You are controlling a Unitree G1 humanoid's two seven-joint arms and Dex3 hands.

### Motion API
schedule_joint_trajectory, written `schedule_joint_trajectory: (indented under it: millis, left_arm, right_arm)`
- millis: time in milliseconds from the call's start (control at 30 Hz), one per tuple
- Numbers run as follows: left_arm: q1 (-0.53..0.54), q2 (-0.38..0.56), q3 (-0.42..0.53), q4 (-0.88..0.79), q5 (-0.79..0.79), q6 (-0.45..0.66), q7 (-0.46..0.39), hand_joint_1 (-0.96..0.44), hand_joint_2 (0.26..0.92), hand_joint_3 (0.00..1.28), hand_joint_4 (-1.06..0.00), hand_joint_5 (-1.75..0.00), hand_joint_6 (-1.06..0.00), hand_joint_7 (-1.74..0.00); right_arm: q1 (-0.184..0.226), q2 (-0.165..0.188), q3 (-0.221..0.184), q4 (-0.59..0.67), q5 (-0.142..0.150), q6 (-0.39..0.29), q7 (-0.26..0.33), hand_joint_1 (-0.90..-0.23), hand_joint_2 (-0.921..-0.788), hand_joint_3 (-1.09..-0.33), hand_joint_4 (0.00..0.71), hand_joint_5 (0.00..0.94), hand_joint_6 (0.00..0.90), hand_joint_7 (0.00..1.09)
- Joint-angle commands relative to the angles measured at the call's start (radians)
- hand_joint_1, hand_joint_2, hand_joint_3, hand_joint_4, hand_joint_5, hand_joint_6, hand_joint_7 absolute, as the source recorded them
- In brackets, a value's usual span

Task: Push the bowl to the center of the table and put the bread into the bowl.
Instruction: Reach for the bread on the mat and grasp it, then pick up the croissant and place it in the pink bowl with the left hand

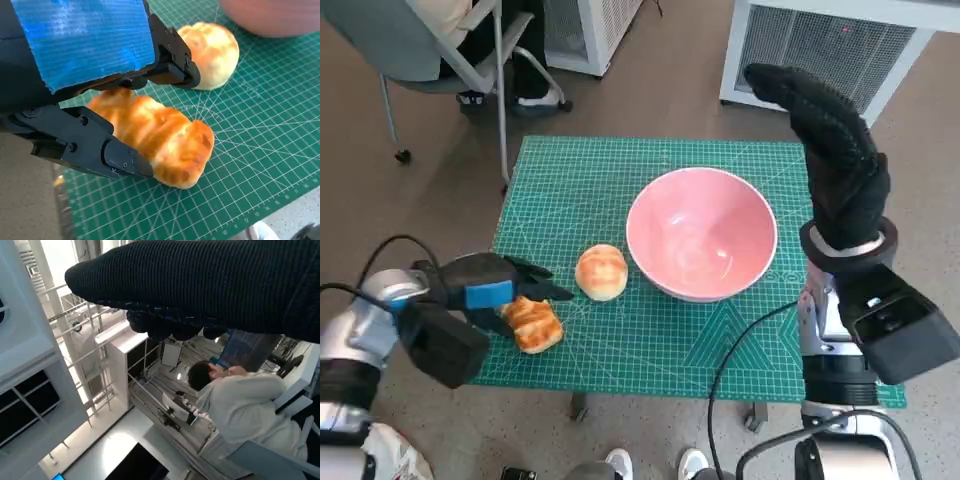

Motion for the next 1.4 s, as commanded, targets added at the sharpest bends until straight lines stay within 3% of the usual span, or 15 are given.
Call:
schedule_joint_trajectory:
  millis: [33,200,233,333,367,467,733,1033,1400]
  left_arm:
    - [-0.013,-0.025,-0.028,0.057,0.030,-0.015,0.038,0.07,0.820,0.03,-0.59,-0.05,-0.65,-0.09]
    - [-0.021,-0.031,-0.049,0.088,0.046,-0.014,0.055,0.12,0.877,0.05,-0.68,-0.08,-0.72,-0.12]
    - [-0.022,-0.028,-0.053,0.088,0.052,-0.006,0.056,-0.05,0.893,0.09,-0.74,-0.12,-0.67,-0.56]
    - [-0.028,-0.020,-0.060,0.091,0.054,0.006,0.051,-0.02,0.912,0.12,-0.63,-0.89,-0.61,-1.01]
    - [-0.031,-0.019,-0.062,0.093,0.052,0.007,0.051,-0.01,0.915,0.13,-0.61,-1.02,-0.60,-1.09]
    - [-0.035,-0.003,-0.057,0.073,0.039,0.003,0.044,0.00,0.919,0.12,-0.59,-1.19,-0.61,-1.16]
    - [-0.035,0.031,0.013,-0.011,-0.106,0.010,-0.038,0.00,0.920,0.10,-0.60,-1.28,-0.65,-1.11]
    - [-0.050,0.047,0.124,-0.164,-0.326,0.083,-0.139,0.00,0.919,0.05,-0.63,-1.23,-0.72,-1.07]
    - [-0.161,0.017,0.222,-0.380,-0.391,0.279,-0.111,0.01,0.885,0.01,-0.75,-1.04,-0.85,-0.98]
  right_arm:
    - [0.028,-0.003,-0.002,0.008,0.004,0.001,0.001,-0.628,-0.921,-0.698,0.314,0.008,0.050,0.64]
    - [0.028,-0.006,-0.002,0.012,0.003,-0.004,0.002,-0.625,-0.921,-0.698,0.318,0.010,0.050,0.64]
    - [0.028,-0.007,-0.002,0.013,0.005,-0.004,0.004,-0.621,-0.921,-0.698,0.320,0.011,0.051,0.64]
    - [0.027,-0.011,-0.003,0.016,0.007,-0.003,0.008,-0.610,-0.921,-0.698,0.323,0.012,0.051,0.64]
    - [0.026,-0.011,-0.004,0.018,0.008,-0.003,0.008,-0.607,-0.921,-0.698,0.324,0.012,0.051,0.64]
    - [0.025,-0.012,-0.004,0.018,0.009,-0.003,0.009,-0.603,-0.921,-0.698,0.325,0.012,0.052,0.64]
    - [0.024,-0.009,-0.002,0.026,0.012,-0.005,0.012,-0.593,-0.921,-0.699,0.325,0.010,0.053,0.63]
    - [0.020,-0.010,-0.004,0.033,0.010,-0.006,0.011,-0.591,-0.921,-0.699,0.325,0.009,0.053,0.63]
    - [0.025,-0.012,-0.008,0.020,0.013,-0.003,0.007,-0.591,-0.921,-0.698,0.325,0.008,0.054,0.63]
